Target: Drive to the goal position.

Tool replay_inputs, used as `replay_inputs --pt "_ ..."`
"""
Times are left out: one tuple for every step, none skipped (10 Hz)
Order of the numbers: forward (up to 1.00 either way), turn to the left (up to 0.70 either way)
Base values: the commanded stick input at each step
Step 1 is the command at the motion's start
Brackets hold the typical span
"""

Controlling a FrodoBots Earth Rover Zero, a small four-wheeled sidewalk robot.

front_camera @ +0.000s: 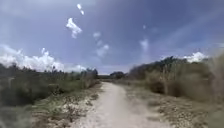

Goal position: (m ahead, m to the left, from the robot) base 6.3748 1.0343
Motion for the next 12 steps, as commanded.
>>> replay_inputs --pt "0.85 0.04" --pt "0.85 0.04" --pt "0.85 0.04" --pt "0.85 0.04" --pt "0.85 0.04" --pt "0.85 0.04" --pt "0.85 0.04" --pt "0.85 0.04" --pt "0.85 0.04" --pt "0.85 0.04" --pt "0.85 0.04" --pt "0.85 0.04"
